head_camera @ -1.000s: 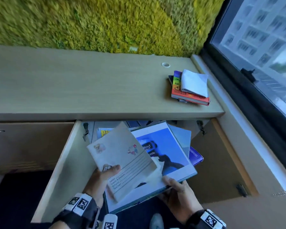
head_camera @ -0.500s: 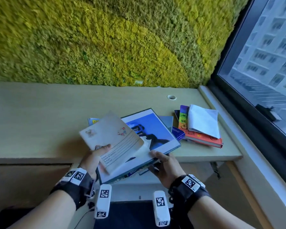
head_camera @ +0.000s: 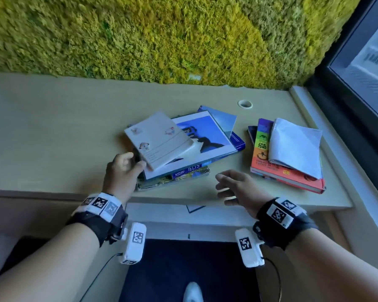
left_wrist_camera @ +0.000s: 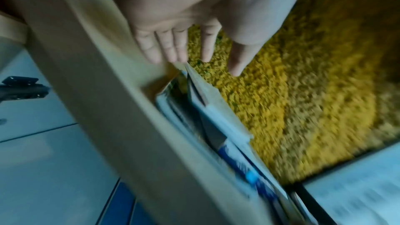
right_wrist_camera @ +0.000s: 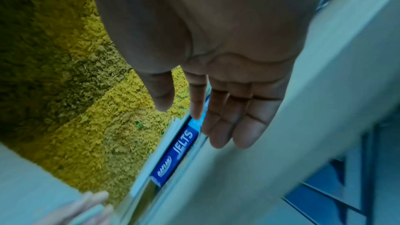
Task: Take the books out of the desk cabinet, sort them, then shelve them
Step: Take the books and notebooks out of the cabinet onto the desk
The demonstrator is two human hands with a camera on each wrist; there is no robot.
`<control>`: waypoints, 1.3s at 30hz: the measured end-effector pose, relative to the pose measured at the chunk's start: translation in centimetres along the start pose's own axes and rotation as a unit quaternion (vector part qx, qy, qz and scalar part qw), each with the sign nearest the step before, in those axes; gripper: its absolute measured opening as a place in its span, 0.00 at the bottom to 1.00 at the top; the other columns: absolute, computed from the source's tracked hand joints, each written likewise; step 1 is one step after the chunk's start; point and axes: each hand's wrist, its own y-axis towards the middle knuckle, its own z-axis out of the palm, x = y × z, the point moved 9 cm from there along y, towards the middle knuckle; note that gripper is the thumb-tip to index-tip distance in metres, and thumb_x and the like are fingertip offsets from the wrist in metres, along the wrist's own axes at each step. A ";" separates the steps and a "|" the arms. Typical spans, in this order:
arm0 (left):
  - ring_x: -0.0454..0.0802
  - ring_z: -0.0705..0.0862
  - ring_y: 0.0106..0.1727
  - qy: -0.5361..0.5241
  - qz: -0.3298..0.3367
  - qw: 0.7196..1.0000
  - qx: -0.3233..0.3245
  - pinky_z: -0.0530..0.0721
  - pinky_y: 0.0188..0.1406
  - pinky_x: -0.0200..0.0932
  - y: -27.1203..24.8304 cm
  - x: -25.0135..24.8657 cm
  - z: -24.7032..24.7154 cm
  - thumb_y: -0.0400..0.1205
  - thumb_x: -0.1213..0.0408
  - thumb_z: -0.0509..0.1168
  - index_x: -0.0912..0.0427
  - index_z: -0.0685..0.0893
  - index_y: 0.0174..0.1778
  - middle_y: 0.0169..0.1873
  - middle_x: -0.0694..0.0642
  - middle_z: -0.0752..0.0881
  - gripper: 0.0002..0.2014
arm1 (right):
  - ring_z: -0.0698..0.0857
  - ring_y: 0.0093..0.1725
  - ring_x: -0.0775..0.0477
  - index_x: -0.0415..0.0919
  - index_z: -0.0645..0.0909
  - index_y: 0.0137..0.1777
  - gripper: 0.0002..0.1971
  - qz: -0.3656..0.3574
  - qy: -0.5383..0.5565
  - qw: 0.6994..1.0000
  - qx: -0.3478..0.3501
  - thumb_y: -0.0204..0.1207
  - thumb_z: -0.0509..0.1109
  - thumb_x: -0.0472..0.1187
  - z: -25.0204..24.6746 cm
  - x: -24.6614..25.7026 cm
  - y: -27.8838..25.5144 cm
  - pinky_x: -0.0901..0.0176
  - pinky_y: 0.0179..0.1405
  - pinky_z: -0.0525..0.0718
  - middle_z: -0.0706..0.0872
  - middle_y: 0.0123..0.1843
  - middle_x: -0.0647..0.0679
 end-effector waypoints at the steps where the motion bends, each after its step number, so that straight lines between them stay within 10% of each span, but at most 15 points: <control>1: 0.52 0.88 0.57 -0.015 0.039 0.999 0.015 0.85 0.57 0.49 -2.0 -0.1 -0.1 0.69 0.40 0.69 0.52 0.87 0.58 0.56 0.55 0.91 0.26 | 0.88 0.41 0.49 0.42 0.84 0.57 0.10 0.003 -0.006 1.000 0.003 0.86 0.70 0.48 0.3 -1.3 -1.2 0.51 0.44 0.83 0.89 0.47 0.45; 4: 0.47 0.87 0.37 -0.064 0.074 0.970 0.221 0.86 0.42 0.41 -9.0 1.1 4.0 0.71 0.44 0.68 0.59 0.89 0.41 0.34 0.58 0.91 0.20 | 0.89 0.42 0.50 0.39 0.85 0.61 0.13 0.038 -0.021 0.999 0.007 0.86 0.69 0.48 1.5 -7.0 -4.1 0.53 0.43 0.83 0.90 0.47 0.48; 9: 0.44 0.90 0.46 0.068 0.023 0.914 0.400 0.87 0.54 0.45 -15.2 12.1 13.2 0.74 0.44 0.68 0.46 0.91 0.48 0.41 0.46 0.92 0.14 | 0.85 0.45 0.44 0.44 0.83 0.52 0.07 0.121 -0.040 0.990 0.051 0.86 0.69 0.47 4.5 -18.0 -5.0 0.54 0.40 0.79 0.87 0.48 0.44; 16: 0.53 0.91 0.54 0.033 -0.086 0.936 0.340 0.87 0.61 0.55 -8.1 22.4 25.2 0.83 0.53 0.69 0.50 0.83 0.64 0.56 0.56 0.90 0.14 | 0.92 0.46 0.39 0.49 0.77 0.67 0.16 0.125 -0.226 0.966 0.014 0.83 0.71 0.52 1.3 -28.8 7.4 0.47 0.42 0.88 0.92 0.51 0.41; 20: 0.57 0.88 0.51 -0.126 -0.177 0.936 0.275 0.84 0.51 0.46 -3.9 25.6 32.5 0.88 0.64 0.64 0.55 0.83 0.56 0.56 0.63 0.89 0.04 | 0.86 0.46 0.37 0.44 0.79 0.58 0.05 0.148 0.030 0.987 -0.051 0.87 0.68 0.43 -1.4 -32.5 16.3 0.48 0.47 0.82 0.86 0.49 0.39; 23: 0.60 0.87 0.54 -0.198 -0.218 0.914 0.280 0.82 0.62 0.51 -4.3 27.6 37.6 0.89 0.57 0.63 0.50 0.82 0.48 0.54 0.61 0.88 0.05 | 0.87 0.54 0.35 0.41 0.82 0.49 0.08 0.111 0.152 0.977 -0.097 0.86 0.69 0.44 -2.7 -33.5 22.1 0.40 0.63 0.84 0.85 0.54 0.36; 28: 0.57 0.90 0.54 -0.269 -0.233 0.896 0.264 0.84 0.67 0.58 -4.4 30.8 41.8 0.85 0.47 0.68 0.54 0.86 0.58 0.61 0.64 0.90 0.15 | 0.89 0.43 0.33 0.36 0.83 0.47 0.12 0.035 0.298 0.938 -0.175 0.82 0.74 0.47 -3.4 -34.6 29.0 0.36 0.51 0.89 0.90 0.49 0.33; 33: 0.51 0.92 0.39 -0.340 -0.256 0.876 0.226 0.87 0.44 0.49 -3.2 31.7 42.4 0.85 0.42 0.65 0.54 0.84 0.57 0.43 0.58 0.94 0.18 | 0.86 0.32 0.40 0.37 0.83 0.50 0.04 0.003 0.299 0.946 -0.123 0.85 0.68 0.35 -0.5 -33.1 30.3 0.51 0.31 0.88 0.87 0.38 0.39; 39: 0.55 0.89 0.48 -0.501 -0.271 0.816 0.105 0.85 0.62 0.53 -2.4 32.6 40.4 0.87 0.43 0.60 0.52 0.91 0.48 0.50 0.61 0.89 0.20 | 0.87 0.34 0.45 0.41 0.85 0.50 0.15 0.078 0.069 0.992 0.078 0.84 0.69 0.54 4.9 -34.0 23.9 0.59 0.31 0.84 0.90 0.38 0.44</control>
